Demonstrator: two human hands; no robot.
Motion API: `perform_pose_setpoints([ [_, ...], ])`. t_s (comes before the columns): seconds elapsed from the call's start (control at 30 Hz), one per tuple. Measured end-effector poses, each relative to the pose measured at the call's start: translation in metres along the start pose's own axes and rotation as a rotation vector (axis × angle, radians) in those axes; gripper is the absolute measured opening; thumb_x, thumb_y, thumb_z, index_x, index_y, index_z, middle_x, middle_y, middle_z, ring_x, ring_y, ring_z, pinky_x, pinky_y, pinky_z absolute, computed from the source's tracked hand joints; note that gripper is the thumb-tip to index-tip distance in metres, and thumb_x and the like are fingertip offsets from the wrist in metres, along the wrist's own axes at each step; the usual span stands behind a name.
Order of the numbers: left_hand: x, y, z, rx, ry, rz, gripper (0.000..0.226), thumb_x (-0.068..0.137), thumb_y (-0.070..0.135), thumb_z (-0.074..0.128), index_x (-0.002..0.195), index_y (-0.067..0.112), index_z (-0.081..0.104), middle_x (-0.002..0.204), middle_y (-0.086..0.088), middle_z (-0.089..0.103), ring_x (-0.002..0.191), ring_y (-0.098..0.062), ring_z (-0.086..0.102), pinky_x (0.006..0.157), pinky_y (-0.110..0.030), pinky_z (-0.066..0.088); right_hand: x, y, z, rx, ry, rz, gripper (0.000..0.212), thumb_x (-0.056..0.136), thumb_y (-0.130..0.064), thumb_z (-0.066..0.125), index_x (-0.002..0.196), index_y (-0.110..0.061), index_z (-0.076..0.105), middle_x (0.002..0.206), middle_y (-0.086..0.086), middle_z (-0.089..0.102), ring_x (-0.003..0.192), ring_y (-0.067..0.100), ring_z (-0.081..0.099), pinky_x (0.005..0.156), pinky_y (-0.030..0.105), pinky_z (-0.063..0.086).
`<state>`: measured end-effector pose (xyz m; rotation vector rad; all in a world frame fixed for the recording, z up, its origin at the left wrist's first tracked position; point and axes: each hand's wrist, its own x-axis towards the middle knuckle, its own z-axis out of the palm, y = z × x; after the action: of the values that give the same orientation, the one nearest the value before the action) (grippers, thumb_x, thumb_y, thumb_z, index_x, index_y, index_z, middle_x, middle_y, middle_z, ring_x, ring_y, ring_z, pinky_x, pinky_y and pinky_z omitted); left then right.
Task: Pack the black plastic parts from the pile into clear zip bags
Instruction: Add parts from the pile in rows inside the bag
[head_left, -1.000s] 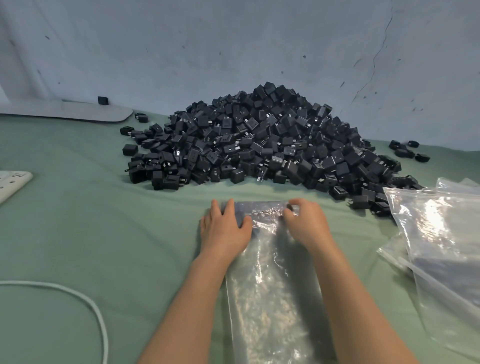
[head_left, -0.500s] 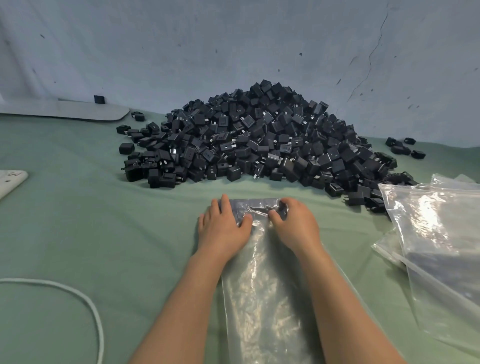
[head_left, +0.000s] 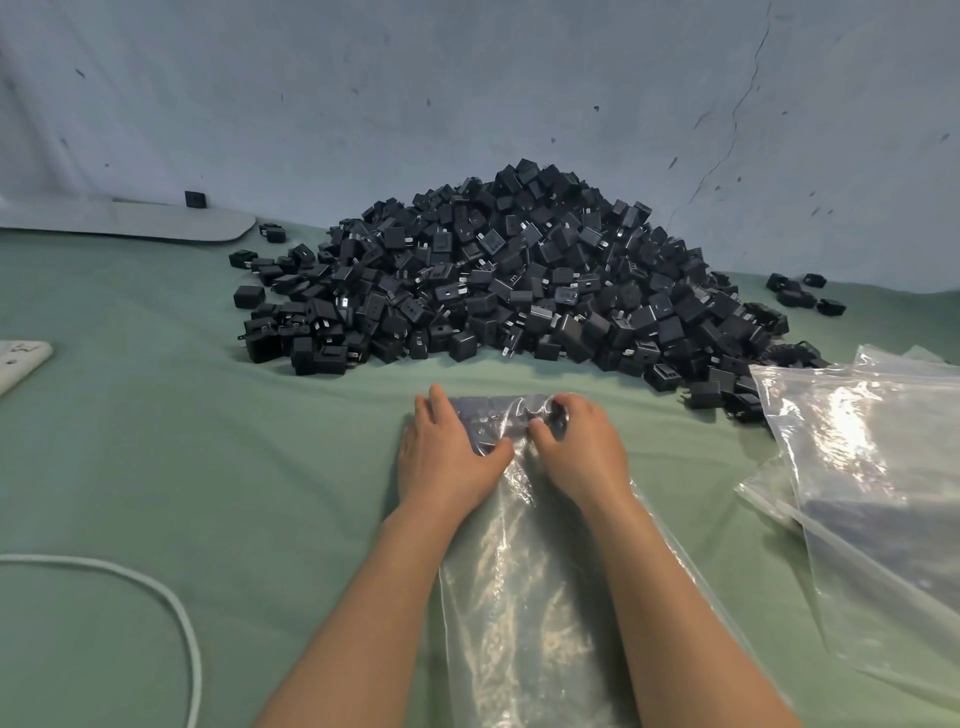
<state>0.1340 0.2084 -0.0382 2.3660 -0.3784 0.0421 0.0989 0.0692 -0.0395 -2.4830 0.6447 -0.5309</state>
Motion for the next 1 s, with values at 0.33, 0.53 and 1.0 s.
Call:
perform_pose_setpoints([
  [0.33, 0.000, -0.001, -0.001, 0.019, -0.022, -0.008, 0.096, 0.081, 0.055, 0.058, 0.148, 0.006, 0.010, 0.153, -0.011, 0.019, 0.139, -0.028, 0.025, 0.110, -0.043, 0.029, 0.004, 0.004, 0.000, 0.044, -0.029, 0.000, 0.042, 0.093, -0.036, 0.054, 0.130, -0.017, 0.051, 0.132, 0.005, 0.049, 0.119, 0.022, 0.047, 0.094, 0.032, 0.037],
  [0.53, -0.001, -0.003, -0.006, 0.022, -0.067, -0.010, 0.095, 0.083, 0.060, 0.055, 0.151, 0.015, 0.005, 0.159, -0.005, -0.009, 0.144, -0.026, 0.015, 0.113, -0.041, 0.025, 0.024, 0.027, -0.027, 0.179, 0.162, 0.339, 0.050, 0.093, -0.024, 0.049, 0.142, -0.024, 0.041, 0.158, 0.014, -0.006, 0.138, 0.040, 0.021, 0.110, 0.045, 0.028],
  [1.0, -0.002, -0.002, -0.002, 0.020, -0.042, -0.004, 0.083, 0.085, 0.056, 0.055, 0.148, 0.019, 0.016, 0.158, -0.003, -0.008, 0.143, -0.026, 0.010, 0.113, -0.040, 0.021, 0.067, 0.074, -0.053, 0.384, 0.252, 0.551, 0.053, 0.097, -0.026, 0.041, 0.149, -0.022, 0.032, 0.150, 0.010, 0.036, 0.128, 0.032, 0.043, 0.104, 0.041, 0.034],
])
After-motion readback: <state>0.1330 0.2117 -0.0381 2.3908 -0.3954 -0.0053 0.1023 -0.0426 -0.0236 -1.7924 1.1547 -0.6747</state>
